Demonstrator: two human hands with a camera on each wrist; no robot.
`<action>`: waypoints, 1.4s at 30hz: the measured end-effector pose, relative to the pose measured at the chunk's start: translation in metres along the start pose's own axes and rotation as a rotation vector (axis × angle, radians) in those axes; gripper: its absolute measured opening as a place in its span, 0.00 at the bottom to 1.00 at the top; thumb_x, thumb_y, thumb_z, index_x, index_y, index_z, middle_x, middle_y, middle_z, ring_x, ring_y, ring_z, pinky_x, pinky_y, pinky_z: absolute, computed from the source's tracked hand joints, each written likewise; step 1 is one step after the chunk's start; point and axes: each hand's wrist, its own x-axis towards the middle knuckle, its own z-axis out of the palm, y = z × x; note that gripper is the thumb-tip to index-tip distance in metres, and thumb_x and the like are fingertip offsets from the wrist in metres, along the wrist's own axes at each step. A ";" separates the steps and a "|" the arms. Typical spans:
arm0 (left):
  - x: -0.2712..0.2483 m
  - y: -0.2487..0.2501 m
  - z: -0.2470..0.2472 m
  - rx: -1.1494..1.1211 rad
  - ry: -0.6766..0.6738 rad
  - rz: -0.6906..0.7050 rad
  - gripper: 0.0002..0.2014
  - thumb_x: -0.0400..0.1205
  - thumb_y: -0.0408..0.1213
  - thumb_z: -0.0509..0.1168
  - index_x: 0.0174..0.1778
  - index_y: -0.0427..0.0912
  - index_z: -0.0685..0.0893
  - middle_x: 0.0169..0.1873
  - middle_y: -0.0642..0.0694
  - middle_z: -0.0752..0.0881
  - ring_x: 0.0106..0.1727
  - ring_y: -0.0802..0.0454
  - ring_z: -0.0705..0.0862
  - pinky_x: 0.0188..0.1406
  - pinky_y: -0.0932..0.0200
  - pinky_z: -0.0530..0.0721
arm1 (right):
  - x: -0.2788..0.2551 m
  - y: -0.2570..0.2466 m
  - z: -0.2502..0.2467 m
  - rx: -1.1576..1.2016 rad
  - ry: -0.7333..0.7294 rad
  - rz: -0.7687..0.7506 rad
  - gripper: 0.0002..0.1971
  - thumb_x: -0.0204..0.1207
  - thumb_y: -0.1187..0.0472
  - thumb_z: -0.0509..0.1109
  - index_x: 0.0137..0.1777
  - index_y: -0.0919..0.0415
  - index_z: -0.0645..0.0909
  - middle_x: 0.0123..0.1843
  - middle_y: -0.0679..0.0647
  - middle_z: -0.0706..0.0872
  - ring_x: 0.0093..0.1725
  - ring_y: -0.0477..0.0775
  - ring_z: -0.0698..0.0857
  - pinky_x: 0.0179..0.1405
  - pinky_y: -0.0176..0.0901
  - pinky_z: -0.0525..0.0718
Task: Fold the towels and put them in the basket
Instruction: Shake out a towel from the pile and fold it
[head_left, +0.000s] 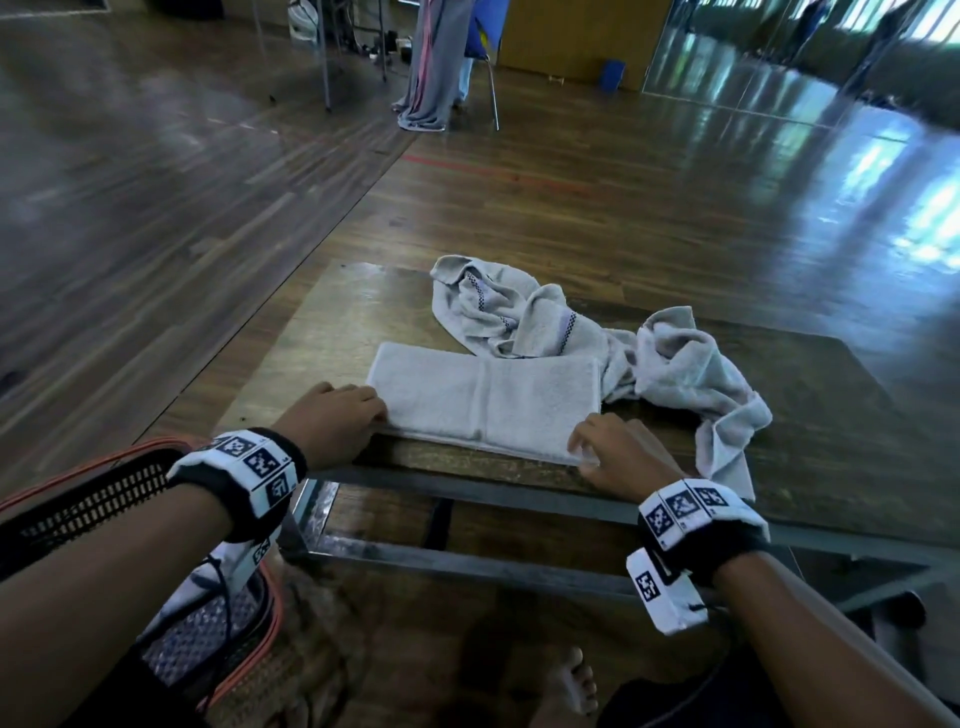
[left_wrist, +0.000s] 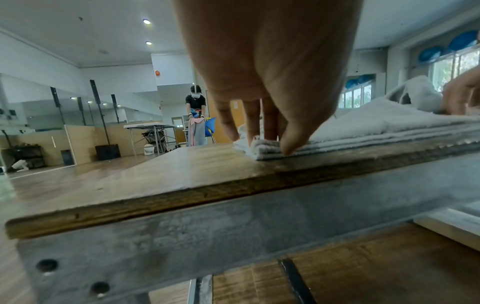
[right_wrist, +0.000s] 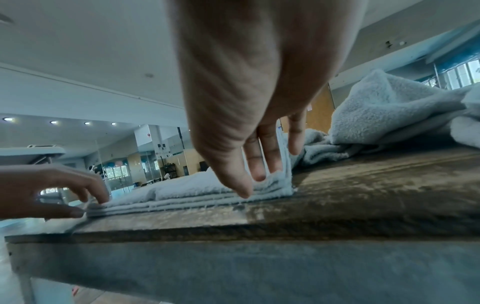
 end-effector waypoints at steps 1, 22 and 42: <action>0.003 0.000 0.001 0.001 -0.019 0.005 0.13 0.83 0.40 0.55 0.62 0.50 0.77 0.63 0.51 0.79 0.63 0.51 0.77 0.58 0.53 0.72 | 0.001 -0.003 0.000 0.004 -0.012 -0.001 0.10 0.75 0.58 0.67 0.56 0.50 0.78 0.58 0.48 0.81 0.62 0.52 0.77 0.58 0.49 0.72; -0.019 -0.019 0.000 -0.107 -0.003 0.127 0.07 0.83 0.45 0.59 0.54 0.53 0.80 0.54 0.57 0.83 0.53 0.58 0.79 0.52 0.66 0.66 | -0.019 0.019 0.008 0.190 0.185 -0.072 0.06 0.71 0.70 0.68 0.41 0.60 0.84 0.41 0.55 0.85 0.43 0.56 0.83 0.43 0.45 0.78; -0.016 -0.010 -0.008 0.046 -0.005 0.099 0.10 0.75 0.56 0.60 0.40 0.57 0.82 0.40 0.62 0.78 0.47 0.61 0.74 0.63 0.57 0.63 | -0.011 0.005 0.001 -0.029 0.024 -0.045 0.06 0.71 0.54 0.65 0.44 0.49 0.81 0.47 0.45 0.83 0.50 0.49 0.81 0.49 0.45 0.72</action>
